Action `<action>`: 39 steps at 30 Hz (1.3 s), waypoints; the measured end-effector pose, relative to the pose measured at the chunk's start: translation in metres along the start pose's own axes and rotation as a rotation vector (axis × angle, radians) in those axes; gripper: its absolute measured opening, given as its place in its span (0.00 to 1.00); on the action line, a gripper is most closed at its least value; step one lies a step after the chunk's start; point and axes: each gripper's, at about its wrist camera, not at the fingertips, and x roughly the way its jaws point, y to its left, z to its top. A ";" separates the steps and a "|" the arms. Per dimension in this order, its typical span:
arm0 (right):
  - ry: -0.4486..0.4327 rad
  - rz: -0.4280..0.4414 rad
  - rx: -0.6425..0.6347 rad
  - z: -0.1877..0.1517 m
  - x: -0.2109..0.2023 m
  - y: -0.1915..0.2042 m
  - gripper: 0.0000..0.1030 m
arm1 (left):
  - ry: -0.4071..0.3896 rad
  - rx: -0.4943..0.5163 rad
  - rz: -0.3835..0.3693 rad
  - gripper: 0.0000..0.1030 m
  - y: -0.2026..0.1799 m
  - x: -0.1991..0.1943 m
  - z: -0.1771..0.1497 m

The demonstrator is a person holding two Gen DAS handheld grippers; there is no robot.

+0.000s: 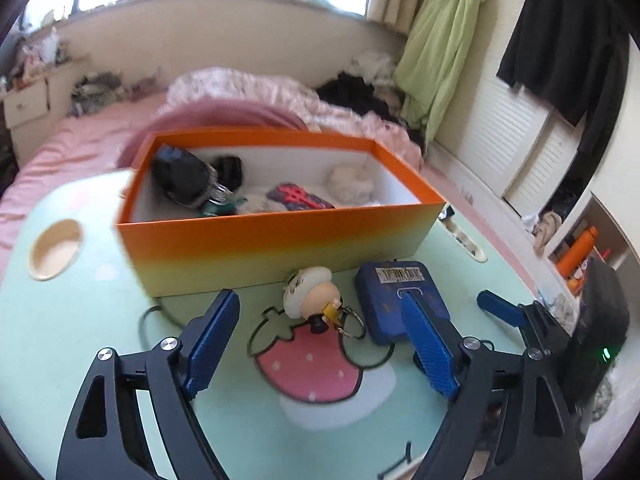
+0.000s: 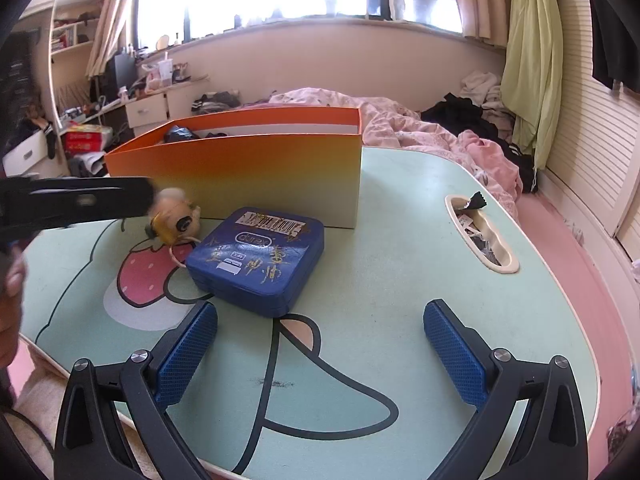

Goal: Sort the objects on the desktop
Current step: 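Place the doll keychain on the table beside the tin, open left gripper, then grasp the red mahjong tile and brown fuzzy ball with the right gripper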

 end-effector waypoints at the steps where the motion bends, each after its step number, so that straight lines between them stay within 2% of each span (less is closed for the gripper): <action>1: 0.000 0.000 0.000 0.000 0.000 0.000 1.00 | 0.003 0.013 0.037 0.81 0.000 -0.005 -0.006; 3: 0.000 0.000 0.000 0.000 0.000 0.000 1.00 | 0.042 0.024 0.081 0.81 0.001 -0.004 -0.017; 5: 0.000 0.000 0.000 0.000 0.000 0.000 1.00 | 0.125 0.041 0.118 0.82 0.001 0.008 -0.029; 7: -0.001 -0.001 -0.003 0.000 -0.001 0.000 1.00 | 0.102 0.126 0.216 0.88 -0.005 0.015 -0.036; 8: 0.001 -0.001 -0.001 0.000 0.000 0.000 1.00 | 0.087 0.130 0.225 0.97 -0.005 0.017 -0.037; 10: 0.002 0.000 -0.001 0.000 0.000 -0.001 1.00 | 0.106 0.091 0.203 1.00 0.002 0.024 -0.032; 18: 0.000 0.002 -0.007 -0.001 -0.001 0.001 1.00 | 0.102 0.090 0.207 1.00 0.001 0.031 -0.032; 21: -0.016 0.048 0.005 0.002 -0.008 -0.003 0.99 | 0.102 0.089 0.205 1.00 0.000 0.030 -0.032; 24: -0.089 0.086 -0.006 0.032 -0.036 -0.009 0.99 | 0.099 0.090 0.202 1.00 -0.001 0.023 -0.039; 26: -0.106 0.125 -0.008 0.068 -0.047 -0.009 0.97 | 0.096 0.090 0.203 1.00 -0.001 0.021 -0.041; 28: -0.034 0.226 -0.013 0.108 -0.037 -0.003 0.87 | 0.094 0.094 0.202 1.00 -0.003 0.020 -0.042; 30: 0.106 0.313 -0.013 0.145 -0.004 0.008 0.74 | 0.094 0.097 0.198 1.00 -0.002 0.019 -0.043; 31: 0.178 0.327 -0.017 0.157 0.016 0.015 0.72 | 0.093 0.096 0.198 1.00 -0.001 0.018 -0.043; 32: 0.266 0.328 -0.024 0.168 0.044 0.026 0.70 | 0.093 0.095 0.196 1.00 -0.001 0.017 -0.044; 34: 0.359 0.295 -0.038 0.177 0.082 0.039 0.70 | 0.092 0.097 0.195 1.00 0.000 0.016 -0.044; 37: 0.453 0.251 -0.052 0.179 0.125 0.052 0.69 | 0.092 0.100 0.191 1.00 0.000 0.016 -0.044; 39: 0.530 0.241 -0.051 0.177 0.149 0.054 0.60 | 0.091 0.101 0.190 1.00 0.000 0.016 -0.044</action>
